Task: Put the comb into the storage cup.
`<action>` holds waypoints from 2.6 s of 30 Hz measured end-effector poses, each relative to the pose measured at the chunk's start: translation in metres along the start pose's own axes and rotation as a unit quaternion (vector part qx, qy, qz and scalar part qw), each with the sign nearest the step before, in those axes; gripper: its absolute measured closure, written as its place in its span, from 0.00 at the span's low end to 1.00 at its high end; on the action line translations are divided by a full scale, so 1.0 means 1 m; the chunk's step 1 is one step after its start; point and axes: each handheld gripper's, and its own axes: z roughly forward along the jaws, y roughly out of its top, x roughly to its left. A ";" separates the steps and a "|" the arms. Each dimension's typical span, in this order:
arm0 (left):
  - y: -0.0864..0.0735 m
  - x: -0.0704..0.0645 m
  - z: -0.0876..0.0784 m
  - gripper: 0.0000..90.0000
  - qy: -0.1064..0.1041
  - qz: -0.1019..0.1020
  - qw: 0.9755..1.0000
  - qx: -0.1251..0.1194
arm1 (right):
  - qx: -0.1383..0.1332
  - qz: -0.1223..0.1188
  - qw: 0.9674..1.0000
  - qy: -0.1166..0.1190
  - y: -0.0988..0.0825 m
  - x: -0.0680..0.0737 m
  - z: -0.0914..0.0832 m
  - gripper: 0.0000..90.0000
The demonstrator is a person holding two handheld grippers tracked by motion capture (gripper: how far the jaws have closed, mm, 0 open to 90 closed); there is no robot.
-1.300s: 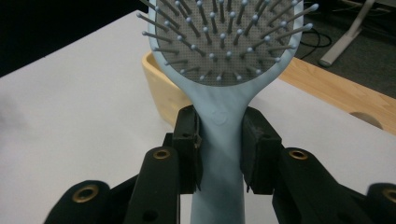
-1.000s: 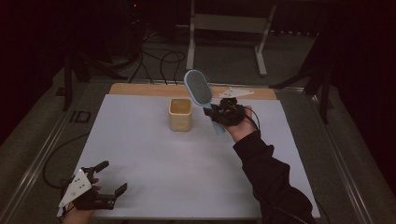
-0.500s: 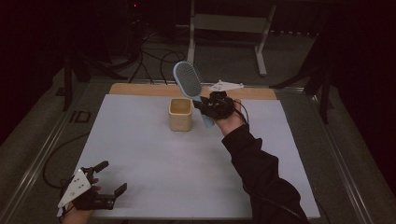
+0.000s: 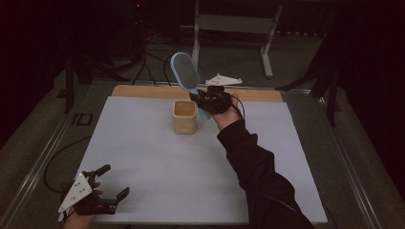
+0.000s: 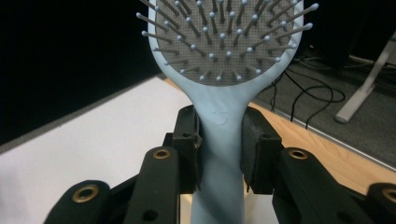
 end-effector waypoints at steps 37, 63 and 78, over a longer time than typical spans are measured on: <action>-0.001 0.001 -0.003 0.00 0.000 -0.008 1.000 -0.008 | -0.087 -0.017 0.996 0.016 0.009 -0.003 0.065 0.78; -0.001 0.002 -0.003 0.00 -0.002 -0.010 1.000 -0.009 | -0.105 -0.004 0.994 0.001 -0.014 -0.009 0.087 0.78; -0.002 0.002 -0.003 0.00 -0.002 -0.010 1.000 -0.008 | -0.086 0.018 0.996 0.007 -0.030 -0.011 0.093 0.78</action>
